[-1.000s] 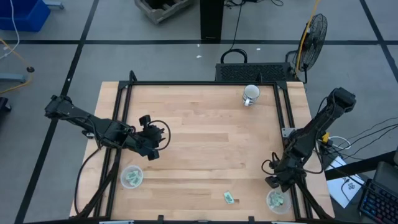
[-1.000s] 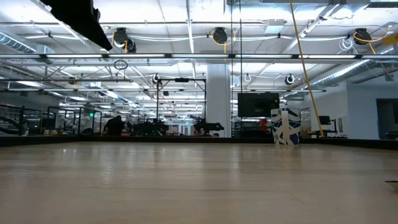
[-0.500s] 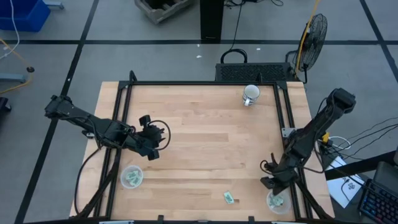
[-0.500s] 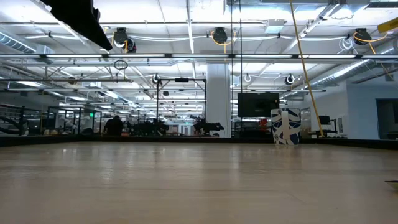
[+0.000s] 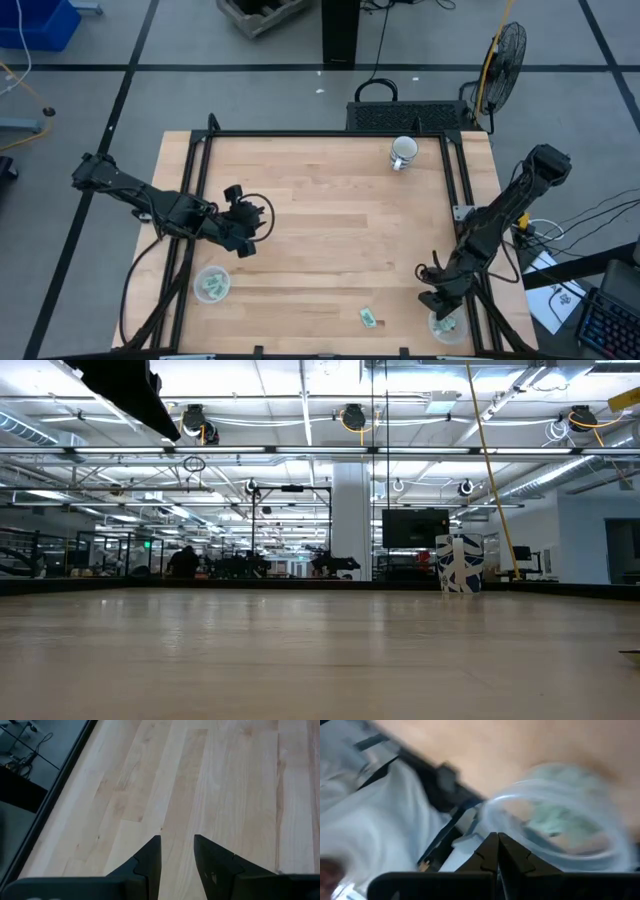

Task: Pick and place Stevia / Truvia into bins
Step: Put the stevia packet into the top transparent container

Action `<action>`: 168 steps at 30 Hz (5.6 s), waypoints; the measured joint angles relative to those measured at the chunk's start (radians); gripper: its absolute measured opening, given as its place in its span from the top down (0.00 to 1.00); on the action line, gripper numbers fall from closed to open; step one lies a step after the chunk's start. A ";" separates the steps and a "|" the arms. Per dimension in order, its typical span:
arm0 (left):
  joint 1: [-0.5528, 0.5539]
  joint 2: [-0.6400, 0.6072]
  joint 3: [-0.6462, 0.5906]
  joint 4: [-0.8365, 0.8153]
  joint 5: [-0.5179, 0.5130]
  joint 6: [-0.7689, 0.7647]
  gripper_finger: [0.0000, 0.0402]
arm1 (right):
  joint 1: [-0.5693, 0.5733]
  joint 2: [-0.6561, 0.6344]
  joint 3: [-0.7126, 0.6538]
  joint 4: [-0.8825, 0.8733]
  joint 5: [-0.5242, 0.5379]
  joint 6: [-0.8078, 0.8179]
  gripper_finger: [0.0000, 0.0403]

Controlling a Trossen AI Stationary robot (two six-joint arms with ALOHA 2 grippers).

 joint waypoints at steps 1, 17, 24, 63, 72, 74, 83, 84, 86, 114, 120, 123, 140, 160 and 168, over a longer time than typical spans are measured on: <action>0.000 0.000 0.000 0.000 0.000 0.000 0.70 | 0.006 -0.004 0.000 -0.032 0.000 0.009 1.00; 0.000 0.000 0.000 0.001 0.000 -0.001 0.70 | 0.043 -0.085 0.000 -0.089 0.130 -0.102 1.00; 0.000 0.000 0.000 0.007 -0.006 -0.007 0.70 | -0.041 -0.124 0.000 -0.101 0.451 -0.413 1.00; 0.143 0.689 -0.001 1.210 0.803 -0.040 0.70 | -0.545 0.043 0.000 0.315 0.891 -1.916 1.00; 0.161 0.657 0.000 1.189 0.788 0.023 0.70 | -0.522 0.043 0.000 0.358 0.467 -1.892 0.85; 0.165 0.653 0.000 1.187 0.779 0.041 0.70 | -0.494 0.049 0.000 0.343 0.393 -1.826 0.80; 0.215 0.623 -0.001 1.122 0.705 0.132 0.70 | -0.337 0.348 0.000 0.576 0.492 -1.751 0.68; 0.223 0.619 0.000 1.127 0.686 0.136 0.70 | -0.326 0.397 0.000 0.634 0.491 -1.745 0.68; 0.239 0.608 0.001 1.105 0.648 0.147 0.70 | -0.310 0.479 0.000 0.742 0.460 -1.740 0.69; 0.298 0.583 0.000 1.072 0.593 0.117 0.70 | -0.169 0.700 0.152 0.563 0.567 -1.708 0.69; 0.298 0.583 0.000 1.072 0.593 0.112 0.70 | -0.171 0.700 0.152 0.525 0.582 -1.716 0.82; 0.298 0.583 0.000 1.071 0.593 0.111 0.70 | -0.172 0.700 0.151 0.523 0.583 -1.721 0.92; 0.299 0.568 0.000 1.064 0.594 0.110 0.70 | -0.204 0.607 0.145 0.561 0.733 -1.852 1.00; 0.293 0.561 0.000 1.063 0.591 -0.034 0.70 | -0.412 0.487 0.147 0.467 1.145 -1.979 1.00; 0.322 0.561 0.000 1.065 0.557 -0.052 0.70 | -0.474 0.486 0.147 0.682 1.151 -2.178 1.00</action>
